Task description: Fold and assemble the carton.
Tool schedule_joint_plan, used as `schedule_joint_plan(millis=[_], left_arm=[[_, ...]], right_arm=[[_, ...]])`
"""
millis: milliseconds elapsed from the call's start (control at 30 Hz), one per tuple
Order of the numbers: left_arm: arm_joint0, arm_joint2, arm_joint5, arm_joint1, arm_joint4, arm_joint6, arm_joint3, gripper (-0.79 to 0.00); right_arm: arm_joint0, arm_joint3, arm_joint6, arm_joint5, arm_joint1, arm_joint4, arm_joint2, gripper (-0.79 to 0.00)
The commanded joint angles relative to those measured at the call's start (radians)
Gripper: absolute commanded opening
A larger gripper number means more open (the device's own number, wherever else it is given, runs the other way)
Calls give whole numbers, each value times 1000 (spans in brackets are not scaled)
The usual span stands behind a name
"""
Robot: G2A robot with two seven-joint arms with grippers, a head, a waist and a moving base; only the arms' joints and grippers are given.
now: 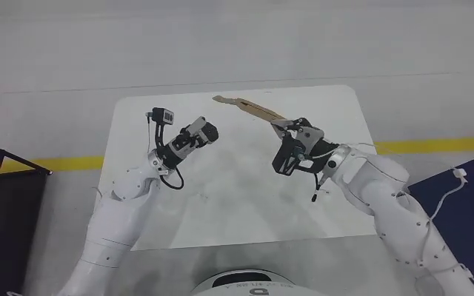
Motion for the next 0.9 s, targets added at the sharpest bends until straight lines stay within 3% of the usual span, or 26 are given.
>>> schedule_joint_plan(millis=[0,333,367,433,500,633,667,867], left_arm=[[-14,12,54,-2,-48,-26,7,0],[-68,76,124,-19,-126,-22,36,0],[-72,79,132,-20,-133,-21,39,-37],[-81,86,142,-22,-121,-24,45,-191],[-85,93,152,-23,-113,-25,51,-416],[-91,103,177,-24,-84,-23,65,-662],[-92,105,182,-24,-78,-23,69,-763],[-95,111,185,-25,-58,-28,75,-785]], right_arm=[[-7,-1,-60,-18,3,-43,0,-785],[2,35,-165,-79,6,-176,-46,-785],[4,38,-173,-80,6,-187,-48,-785],[7,40,-186,-84,7,-216,-54,-785],[9,39,-197,-85,7,-244,-59,-785],[10,37,-220,-81,9,-291,-65,-785],[9,38,-226,-79,9,-300,-65,-785],[1,48,-237,-69,10,-314,-59,-785]])
